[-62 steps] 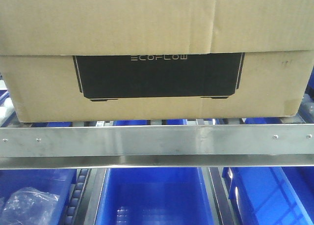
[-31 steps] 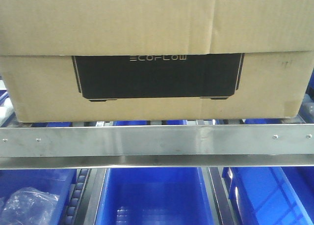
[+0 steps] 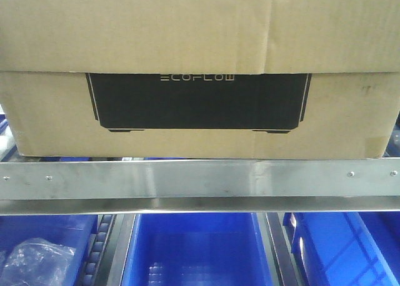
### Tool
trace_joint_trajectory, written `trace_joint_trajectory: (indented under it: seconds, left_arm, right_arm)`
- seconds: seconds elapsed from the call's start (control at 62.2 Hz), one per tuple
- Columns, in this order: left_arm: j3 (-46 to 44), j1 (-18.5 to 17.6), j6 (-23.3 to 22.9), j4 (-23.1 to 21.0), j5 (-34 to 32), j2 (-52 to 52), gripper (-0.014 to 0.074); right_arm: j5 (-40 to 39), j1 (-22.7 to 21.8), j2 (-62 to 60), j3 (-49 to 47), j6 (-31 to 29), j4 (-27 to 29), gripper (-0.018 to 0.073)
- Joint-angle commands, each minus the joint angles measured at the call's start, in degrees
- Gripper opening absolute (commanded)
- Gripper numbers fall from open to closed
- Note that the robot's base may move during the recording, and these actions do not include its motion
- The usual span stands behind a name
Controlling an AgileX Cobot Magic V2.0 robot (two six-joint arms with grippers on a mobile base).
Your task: Grab box from left shelf to table start
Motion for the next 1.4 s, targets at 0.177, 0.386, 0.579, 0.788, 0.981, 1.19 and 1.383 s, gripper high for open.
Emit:
trace_joint_trajectory:
  seconds: [0.177, 0.386, 0.579, 0.788, 0.981, 1.19, 1.383]
  left_arm:
    - [-1.83, -0.08, -5.89, 2.28, -2.04, -2.57, -0.0102]
    - [-1.83, -0.08, -8.63, 2.28, -1.81, -2.57, -0.0102]
    - [-1.83, 0.02, -10.43, 2.28, -1.72, -2.57, -0.0102]
    - [-1.83, 0.02, -11.78, 2.28, -1.72, -2.57, -0.0102]
    - [-1.83, 0.02, -11.92, 2.28, -1.59, -2.57, -0.0102]
    - [-1.83, 0.02, -11.92, 2.28, -1.59, -2.57, -0.0102]
    - [-1.83, 0.02, -11.92, 2.28, -1.72, -2.57, -0.0102]
  right_arm:
    - [-5.13, -0.28, -0.57, -1.02, -0.31, 0.03, 0.0052]
    - [-5.13, -0.28, -0.57, -1.02, -0.31, 0.03, 0.0052]
    - [-5.13, -0.28, -0.57, -1.02, -0.31, 0.03, 0.0052]
    - [-5.49, -0.28, -0.58, -1.02, -0.31, 0.03, 0.0052]
    - [-5.68, -0.28, -0.58, -1.02, -0.25, 0.03, 0.0052]
    - [4.39, -0.28, 0.62, -5.78, -0.2, 1.4, 0.0052]
    - [20.11, -0.28, 7.47, -15.8, -1.47, -1.45, 0.0052]
